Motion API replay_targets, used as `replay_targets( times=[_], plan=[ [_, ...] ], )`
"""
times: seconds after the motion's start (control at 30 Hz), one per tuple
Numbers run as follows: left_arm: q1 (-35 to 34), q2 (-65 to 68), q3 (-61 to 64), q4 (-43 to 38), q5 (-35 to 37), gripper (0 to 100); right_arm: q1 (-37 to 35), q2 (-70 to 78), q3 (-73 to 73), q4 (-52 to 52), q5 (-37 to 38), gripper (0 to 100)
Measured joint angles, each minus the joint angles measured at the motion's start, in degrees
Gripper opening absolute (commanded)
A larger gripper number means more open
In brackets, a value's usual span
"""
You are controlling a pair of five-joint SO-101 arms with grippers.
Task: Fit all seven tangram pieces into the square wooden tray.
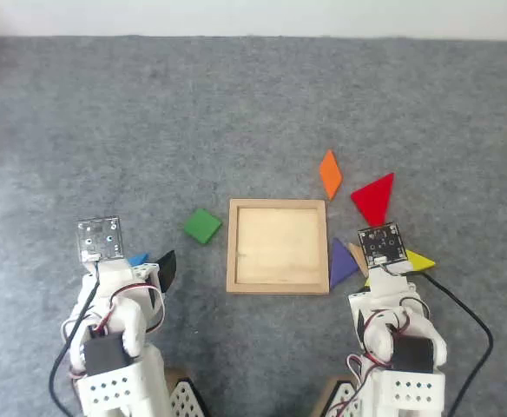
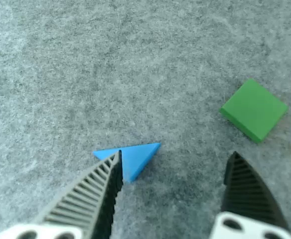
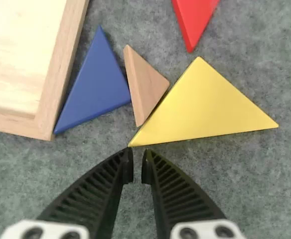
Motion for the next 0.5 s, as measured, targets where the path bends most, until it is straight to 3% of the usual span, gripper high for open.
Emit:
replay_targets(
  times=[0.5],
  plan=[
    [0.0,0.0,0.0,1.1,0.0,32,0.0,0.0,0.0,0.0,0.0,5.2]
  ],
)
